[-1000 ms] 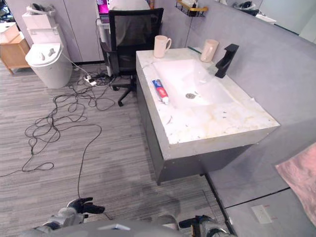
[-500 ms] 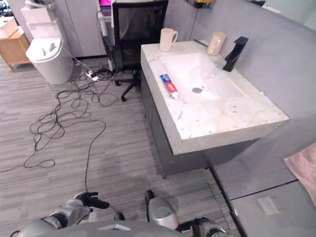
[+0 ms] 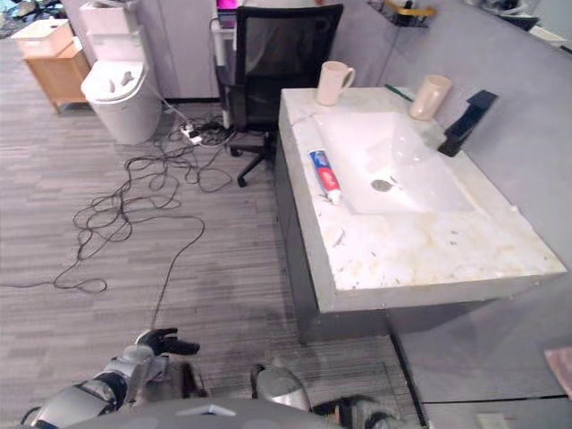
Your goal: Organize the bathroom.
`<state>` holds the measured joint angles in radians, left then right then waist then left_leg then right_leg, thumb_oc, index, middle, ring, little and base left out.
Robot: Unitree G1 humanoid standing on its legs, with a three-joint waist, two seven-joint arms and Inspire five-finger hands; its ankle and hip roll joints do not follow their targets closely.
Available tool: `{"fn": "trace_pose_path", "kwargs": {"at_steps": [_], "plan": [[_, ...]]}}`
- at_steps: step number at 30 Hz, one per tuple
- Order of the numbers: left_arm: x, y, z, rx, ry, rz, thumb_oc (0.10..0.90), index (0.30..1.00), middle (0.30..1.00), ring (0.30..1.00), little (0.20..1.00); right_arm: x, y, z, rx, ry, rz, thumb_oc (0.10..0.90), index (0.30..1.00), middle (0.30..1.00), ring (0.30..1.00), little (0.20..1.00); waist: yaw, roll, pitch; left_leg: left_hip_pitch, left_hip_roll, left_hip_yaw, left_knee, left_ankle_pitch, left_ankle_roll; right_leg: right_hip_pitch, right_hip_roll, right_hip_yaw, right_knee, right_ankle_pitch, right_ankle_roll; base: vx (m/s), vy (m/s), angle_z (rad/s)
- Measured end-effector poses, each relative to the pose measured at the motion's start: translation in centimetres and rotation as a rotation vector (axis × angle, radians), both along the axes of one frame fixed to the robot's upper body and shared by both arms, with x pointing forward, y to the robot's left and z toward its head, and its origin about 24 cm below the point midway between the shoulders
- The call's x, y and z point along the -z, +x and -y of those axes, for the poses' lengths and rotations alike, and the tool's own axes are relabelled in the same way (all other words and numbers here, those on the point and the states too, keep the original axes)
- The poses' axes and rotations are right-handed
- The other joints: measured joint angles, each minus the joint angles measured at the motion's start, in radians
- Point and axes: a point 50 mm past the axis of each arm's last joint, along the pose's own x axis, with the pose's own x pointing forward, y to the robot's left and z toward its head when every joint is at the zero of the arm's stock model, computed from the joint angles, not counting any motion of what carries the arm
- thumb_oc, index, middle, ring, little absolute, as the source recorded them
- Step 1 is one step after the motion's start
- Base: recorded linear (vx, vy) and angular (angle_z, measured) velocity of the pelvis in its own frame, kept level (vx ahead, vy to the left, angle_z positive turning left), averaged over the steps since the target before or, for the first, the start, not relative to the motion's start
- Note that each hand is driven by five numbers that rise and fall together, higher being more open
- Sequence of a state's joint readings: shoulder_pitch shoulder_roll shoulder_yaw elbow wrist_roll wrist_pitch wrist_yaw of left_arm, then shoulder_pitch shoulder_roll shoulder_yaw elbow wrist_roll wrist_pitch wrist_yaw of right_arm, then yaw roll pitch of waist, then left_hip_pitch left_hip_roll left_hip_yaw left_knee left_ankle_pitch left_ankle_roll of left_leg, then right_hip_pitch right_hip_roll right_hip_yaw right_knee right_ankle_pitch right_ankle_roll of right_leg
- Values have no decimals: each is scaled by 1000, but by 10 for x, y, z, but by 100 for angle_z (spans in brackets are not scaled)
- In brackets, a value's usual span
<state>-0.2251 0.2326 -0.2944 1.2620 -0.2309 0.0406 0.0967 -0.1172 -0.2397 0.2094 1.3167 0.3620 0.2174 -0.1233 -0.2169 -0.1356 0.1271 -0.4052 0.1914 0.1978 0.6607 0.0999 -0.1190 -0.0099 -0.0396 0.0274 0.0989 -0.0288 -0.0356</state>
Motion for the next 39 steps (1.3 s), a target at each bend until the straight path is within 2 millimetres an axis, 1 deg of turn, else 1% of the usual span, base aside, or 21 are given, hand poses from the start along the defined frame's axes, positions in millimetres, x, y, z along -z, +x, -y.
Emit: {"fn": "trace_pose_path", "kwargs": {"at_steps": [1, 3, 4, 8, 10, 13, 16, 17, 19, 21, 24, 26, 28, 29, 31, 32, 34, 35, 36, 37, 39], "plan": [[2, -5, -4, -12, 8, -26, 800, 900, 900, 900, 900, -5, 11, 9, -11, -27, 40, 800, 900, 900, 900, 900, -12, 32, 2, 50, 63, -46, -152, -13, 10, 33, 30, 2, -15, 24, -7, 399, 420, -130], [4, -10, 0, -3, -14, -38, 800, 900, 900, 900, 900, -10, 12, 25, -35, -88, 41, 800, 900, 900, 900, 900, -16, 77, -11, 153, 101, -107, -379, -15, -11, 48, 62, 28, -21, 19, -20, 368, 417, -100], [3, -6, 1, 4, -19, -18, 800, 900, 900, 900, 900, -9, 6, 27, -38, -99, 24, 800, 900, 900, 900, 900, -8, 82, -13, 220, 100, -124, -496, -12, -16, 52, 67, 54, -24, 14, -21, 275, 338, -60], [2, -1, 9, 44, -45, 14, 800, 900, 900, 900, 900, -2, -25, 25, -12, -96, -93, 800, 900, 900, 900, 900, -7, 82, -15, 339, 97, -71, -593, -12, -12, 62, 51, 64, -39, 20, 17, 295, 444, -20], [5, -4, 20, 93, -65, -3, 800, 900, 900, 900, 900, 1, -36, 21, 1, -92, -125, 800, 900, 900, 900, 900, -11, 86, -9, 449, 46, -7, -708, 16, -32, 63, 7, 60, -18, -10, 73, 331, 526, 7], [10, -14, 21, 109, -60, -46, 800, 900, 900, 900, 900, 3, -35, 11, 7, -59, -114, 800, 900, 900, 900, 900, -13, 85, -1, 500, -47, 11, -750, -5, 36, 44, -77, 31, 78, 5, 97, 296, 441, 0], [10, -18, 19, 114, -53, -52, 800, 900, 900, 900, 900, 2, -29, 10, 8, -51, -89, 800, 900, 900, 900, 900, -16, 118, 19, 540, -107, 29, -746, -41, 84, -85, -115, 39, 367, 65, 144, 239, 379, -10], [11, -20, 18, 146, -35, -64, 800, 900, 900, 900, 900, 0, -17, 11, 13, -46, -43, 800, 900, 900, 900, 900, -13, 153, 36, 565, -137, 51, -750, -60, 130, -233, -142, 47, 595, 162, 167, 228, 250, -16], [12, -24, 13, 125, -20, -87, 800, 900, 900, 900, 900, 1, -17, 10, 6, -11, -34, 800, 900, 900, 900, 900, -10, 185, 40, 577, -162, 62, -751, -73, 172, -322, -137, 55, 662, 156, 168, 303, 165, -8], [12, -26, 8, 102, -11, -97, 800, 900, 900, 900, 900, 2, -19, 8, 2, 12, -39, 800, 900, 900, 900, 900, -14, 196, 47, 603, -179, 70, -751, -101, 180, -354, -91, 46, 580, 112, 203, 443, 146, -5], [9, -26, -5, 68, 14, -93, 800, 900, 900, 900, 900, 3, -22, 6, 4, 16, -46, 800, 900, 900, 900, 900, -26, 153, 45, 617, -219, 78, -751, -117, 208, -330, -59, -36, 306, 80, 223, 412, 95, 1], [9, -25, -4, 40, 15, -89, 800, 900, 900, 900, 900, 4, -28, 6, -12, 12, -53, 800, 900, 900, 900, 900, -37, 97, 30, 623, -252, 85, -751, -143, 211, -334, -25, -89, 159, 58, 230, 542, 76, -1], [10, -25, 2, 31, 7, -83, 800, 900, 900, 900, 900, 4, -31, 7, -23, 6, -64, 800, 900, 900, 900, 900, -43, 66, 20, 630, -264, 90, -750, -163, 207, -338, -6, -147, 116, 58, 230, 388, 34, -11], [11, -26, 5, 31, 1, -87, 800, 900, 900, 900, 900, 5, -35, 7, -38, 6, -79, 800, 900, 900, 900, 900, -42, 45, 13, 640, -266, 99, -750, -182, 196, -332, 1, -206, 94, 59, 228, 344, 16, -32], [17, -41, 8, 22, -9, -124, 800, 900, 900, 900, 900, 5, -44, 9, -38, -2, -101, 800, 900, 900, 900, 900, -47, 22, -3, 693, -269, 113, -746, -225, 167, -277, 10, -236, 51, 68, 187, 454, -10, -35], [20, -48, 11, 22, -16, -144, 800, 900, 900, 900, 900, 5, -51, 13, -25, -9, -108, 800, 900, 900, 900, 900, -54, 31, -11, 737, -249, 112, -745, -259, 148, -227, 36, -239, 42, 121, 117, 341, -28, -7], [22, -53, 15, 29, -25, -154, 800, 900, 900, 900, 900, 6, -71, 17, -14, -16, -141, 800, 900, 900, 900, 900, -81, 78, -46, 747, -195, 75, -683, -312, 107, -190, 98, -219, 43, 114, 58, 301, -76, 25], [20, -50, 12, 48, -18, -145, 800, 900, 900, 900, 900, 6, -72, 14, 6, -7, -141, 800, 900, 900, 900, 900, -81, 86, -54, 715, -171, 54, -563, -332, 48, -148, 111, -212, -4, 112, 32, 342, -107, 20], [20, -49, 11, 57, -12, -146, 800, 900, 900, 900, 900, 7, -73, 13, 7, -1, -144, 800, 900, 900, 900, 900, -84, 85, -60, 679, -163, 41, -474, -347, 22, -126, 110, -209, -32, 122, 29, 246, -88, -30], [21, -51, 12, 60, -9, -155, 800, 900, 900, 900, 900, 6, -68, 15, -10, -5, -134, 800, 900, 900, 900, 900, -77, 98, -77, 602, -153, 8, -253, -345, -40, -73, 113, -187, -89, 135, -10, 210, -75, -40], [22, -50, 19, 65, -29, -157, 800, 900, 900, 900, 900, 3, -60, 24, -26, -29, -102, 800, 900, 900, 900, 900, -78, 138, -83, 516, -148, -45, -49, -311, -111, -35, 122, -161, -116, 139, -52, 244, -61, -49]]}}
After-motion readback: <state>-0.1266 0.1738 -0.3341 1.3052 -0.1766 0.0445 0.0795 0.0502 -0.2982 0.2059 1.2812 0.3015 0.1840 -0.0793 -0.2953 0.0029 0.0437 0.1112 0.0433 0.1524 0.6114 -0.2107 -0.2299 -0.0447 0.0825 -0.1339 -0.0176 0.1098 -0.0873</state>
